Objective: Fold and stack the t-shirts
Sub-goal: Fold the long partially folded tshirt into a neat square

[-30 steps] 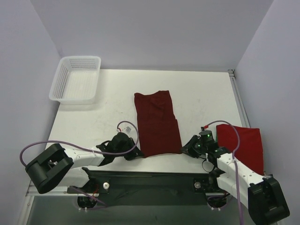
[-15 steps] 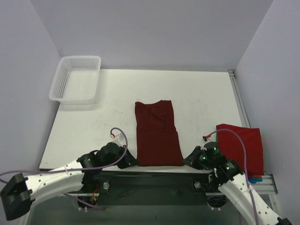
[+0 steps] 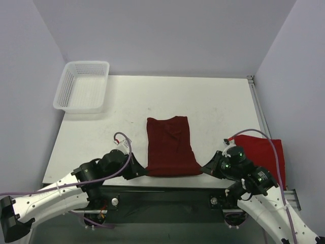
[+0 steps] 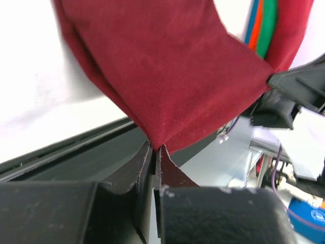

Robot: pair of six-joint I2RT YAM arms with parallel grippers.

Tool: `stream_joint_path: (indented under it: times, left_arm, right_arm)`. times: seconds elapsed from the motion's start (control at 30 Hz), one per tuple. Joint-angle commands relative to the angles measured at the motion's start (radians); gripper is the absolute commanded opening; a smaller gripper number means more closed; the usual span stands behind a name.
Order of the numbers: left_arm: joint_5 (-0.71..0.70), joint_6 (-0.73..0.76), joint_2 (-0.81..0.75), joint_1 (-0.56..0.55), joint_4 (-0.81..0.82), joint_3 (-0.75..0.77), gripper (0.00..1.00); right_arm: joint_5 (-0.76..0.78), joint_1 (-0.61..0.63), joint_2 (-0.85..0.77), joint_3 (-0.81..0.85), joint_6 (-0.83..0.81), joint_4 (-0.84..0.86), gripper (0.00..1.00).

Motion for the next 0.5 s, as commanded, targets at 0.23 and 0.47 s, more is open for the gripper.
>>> stream_joint_path:
  times: [0.23, 0.47]
  left_arm:
    - [0.172, 0.188, 0.275, 0.305, 0.02, 0.285, 0.0]
    - [0.313, 0.277, 0.528, 0.484, 0.098, 0.467, 0.0]
  right_arm:
    - [0.125, -0.028, 0.399, 0.317, -0.161, 0.052, 0.0]
    - [-0.002, -0.199, 0.731, 0.52, -0.227, 0.153, 0.0]
